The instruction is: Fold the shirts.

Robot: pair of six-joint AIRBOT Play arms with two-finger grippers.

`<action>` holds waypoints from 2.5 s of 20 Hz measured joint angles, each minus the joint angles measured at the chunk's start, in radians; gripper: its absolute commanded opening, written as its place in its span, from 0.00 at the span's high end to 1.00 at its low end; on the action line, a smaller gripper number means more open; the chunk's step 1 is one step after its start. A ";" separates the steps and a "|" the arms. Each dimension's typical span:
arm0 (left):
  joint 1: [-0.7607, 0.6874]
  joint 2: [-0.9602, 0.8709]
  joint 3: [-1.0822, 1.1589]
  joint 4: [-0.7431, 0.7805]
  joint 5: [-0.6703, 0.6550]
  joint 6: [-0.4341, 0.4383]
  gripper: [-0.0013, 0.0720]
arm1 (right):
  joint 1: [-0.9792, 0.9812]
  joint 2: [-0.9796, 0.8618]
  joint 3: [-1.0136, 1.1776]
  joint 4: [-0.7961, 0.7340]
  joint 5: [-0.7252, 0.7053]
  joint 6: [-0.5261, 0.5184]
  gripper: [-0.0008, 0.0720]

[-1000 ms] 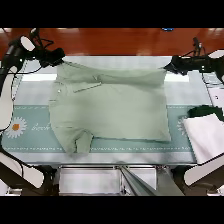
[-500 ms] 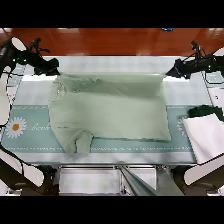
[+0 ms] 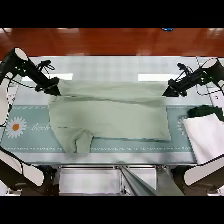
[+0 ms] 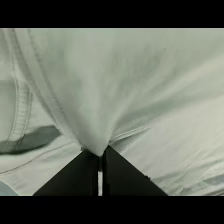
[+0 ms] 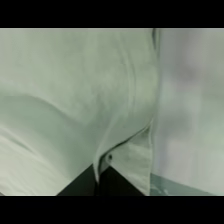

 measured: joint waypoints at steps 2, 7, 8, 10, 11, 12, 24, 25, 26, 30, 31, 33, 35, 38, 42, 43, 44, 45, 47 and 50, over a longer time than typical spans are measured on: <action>0.002 0.000 -0.009 -0.001 -0.010 0.004 0.96 | 0.004 0.000 -0.007 -0.023 0.005 0.005 0.95; 0.014 0.000 -0.017 0.003 -0.026 0.010 0.56 | 0.009 0.000 -0.013 -0.063 0.009 0.028 0.43; 0.015 0.000 -0.018 0.006 -0.028 0.008 0.30 | 0.009 0.000 -0.013 -0.067 -0.002 0.039 0.42; 0.013 0.004 -0.018 0.006 -0.028 -0.001 0.29 | 0.006 0.006 -0.013 -0.073 -0.016 0.065 0.42; 0.013 0.013 -0.019 0.005 -0.028 -0.005 0.29 | 0.000 0.017 -0.013 -0.075 -0.023 0.075 0.42; 0.014 0.027 -0.021 0.003 -0.025 -0.006 0.29 | -0.010 0.034 -0.014 -0.079 -0.022 0.088 0.42; 0.480 0.644 -0.851 -0.271 0.286 0.110 0.29 | -0.146 0.721 -0.748 0.079 -0.317 0.011 0.42; 0.510 0.675 -0.915 -0.287 0.297 0.124 0.29 | -0.148 0.771 -0.798 0.105 -0.328 -0.004 0.42; 0.529 0.698 -0.977 -0.304 0.301 0.137 0.29 | -0.149 0.810 -0.833 0.127 -0.339 -0.014 0.42; 0.534 0.742 -1.118 -0.313 0.343 0.157 0.29 | -0.151 0.893 -0.903 0.164 -0.341 -0.037 0.42; 0.527 0.746 -1.135 -0.286 0.345 0.153 0.29 | -0.151 0.901 -0.910 0.170 -0.340 -0.039 0.42; 0.506 0.752 -1.155 -0.240 0.357 0.131 0.29 | -0.152 0.912 -0.919 0.177 -0.333 -0.043 0.42; 0.475 0.754 -1.167 -0.216 0.363 0.119 0.29 | -0.152 0.917 -0.924 0.181 -0.330 -0.046 0.42; 0.420 0.756 -1.194 -0.200 0.370 0.110 0.29 | -0.152 0.922 -0.927 0.182 -0.330 -0.049 0.42; 0.375 0.758 -1.261 -0.251 0.382 0.110 0.56 | -0.152 0.924 -0.929 0.185 -0.331 -0.050 0.42; 0.367 0.758 -1.278 -0.266 0.412 0.118 0.93 | -0.152 0.924 -0.929 0.185 -0.333 -0.050 0.42; 0.361 0.757 -1.292 -0.274 0.434 0.125 0.96 | -0.152 0.924 -0.929 0.185 -0.335 -0.050 0.42; 0.356 0.757 -1.300 -0.292 0.443 0.135 0.96 | -0.158 0.924 -0.929 0.184 -0.337 -0.050 0.42; 0.348 0.757 -1.307 -0.319 0.460 0.150 0.96 | -0.188 0.924 -0.929 0.159 -0.339 -0.046 0.42; 0.343 0.757 -1.308 -0.338 0.473 0.176 0.96 | -0.250 0.924 -0.937 0.023 -0.277 0.024 0.42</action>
